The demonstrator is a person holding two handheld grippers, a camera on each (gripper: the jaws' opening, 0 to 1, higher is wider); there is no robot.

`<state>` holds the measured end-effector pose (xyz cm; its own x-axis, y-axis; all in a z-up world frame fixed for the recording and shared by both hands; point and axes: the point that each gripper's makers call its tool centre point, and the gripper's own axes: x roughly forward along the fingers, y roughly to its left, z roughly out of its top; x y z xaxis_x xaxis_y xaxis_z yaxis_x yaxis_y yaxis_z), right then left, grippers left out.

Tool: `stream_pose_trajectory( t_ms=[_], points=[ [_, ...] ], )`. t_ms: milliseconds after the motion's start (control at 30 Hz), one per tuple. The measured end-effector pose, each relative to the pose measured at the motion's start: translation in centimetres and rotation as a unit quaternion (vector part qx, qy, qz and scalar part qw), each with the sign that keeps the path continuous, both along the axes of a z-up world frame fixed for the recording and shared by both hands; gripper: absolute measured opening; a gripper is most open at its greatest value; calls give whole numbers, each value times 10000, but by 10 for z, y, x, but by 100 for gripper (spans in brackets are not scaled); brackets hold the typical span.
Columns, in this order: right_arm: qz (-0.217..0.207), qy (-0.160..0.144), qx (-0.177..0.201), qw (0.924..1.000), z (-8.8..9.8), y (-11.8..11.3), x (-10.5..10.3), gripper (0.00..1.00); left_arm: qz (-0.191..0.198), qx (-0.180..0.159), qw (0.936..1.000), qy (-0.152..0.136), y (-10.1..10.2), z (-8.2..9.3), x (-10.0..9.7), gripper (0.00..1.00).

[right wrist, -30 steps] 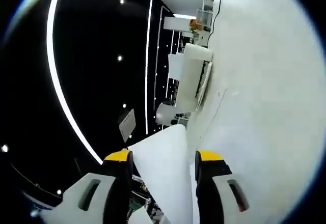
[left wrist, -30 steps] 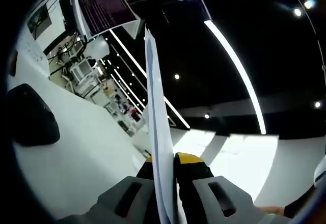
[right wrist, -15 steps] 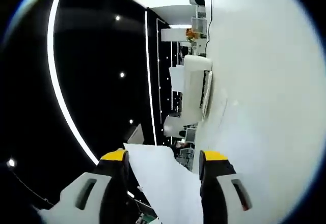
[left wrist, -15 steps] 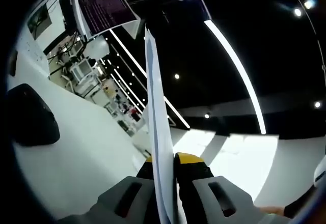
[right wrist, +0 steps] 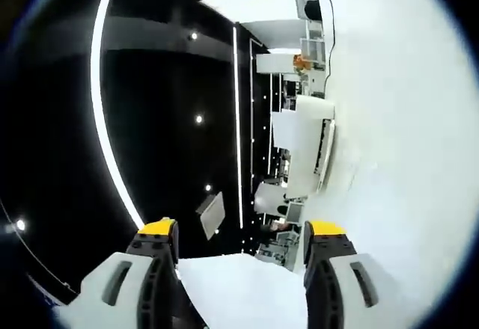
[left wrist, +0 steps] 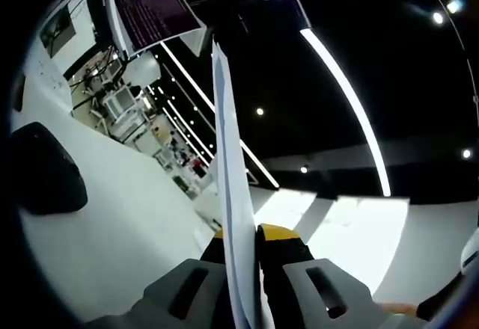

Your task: Organize the stack of printing papers by aligning and flattening the scattered papers on the table

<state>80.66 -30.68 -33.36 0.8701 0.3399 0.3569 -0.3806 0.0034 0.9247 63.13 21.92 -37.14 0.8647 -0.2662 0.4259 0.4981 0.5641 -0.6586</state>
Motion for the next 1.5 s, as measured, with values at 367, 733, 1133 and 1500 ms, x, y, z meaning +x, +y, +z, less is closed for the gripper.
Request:
stream_pose_trajectory(
  t_ms=[367, 733, 1133, 1500],
  points=[
    [187, 87, -246, 9995, -11, 8, 2, 64, -6, 6, 10000, 2, 1, -1, 1, 7],
    [268, 164, -342, 9989, -16, 14, 1, 64, 7, 21, 10000, 5, 0, 0, 0, 7],
    [366, 238, -454, 9980, -24, 18, 3, 64, 0, 29, 10000, 6, -1, 0, 1, 6],
    [759, 92, -1071, 9913, -20, 48, -14, 64, -78, 5, 10000, 20, -3, 0, 0, 6]
  ],
)
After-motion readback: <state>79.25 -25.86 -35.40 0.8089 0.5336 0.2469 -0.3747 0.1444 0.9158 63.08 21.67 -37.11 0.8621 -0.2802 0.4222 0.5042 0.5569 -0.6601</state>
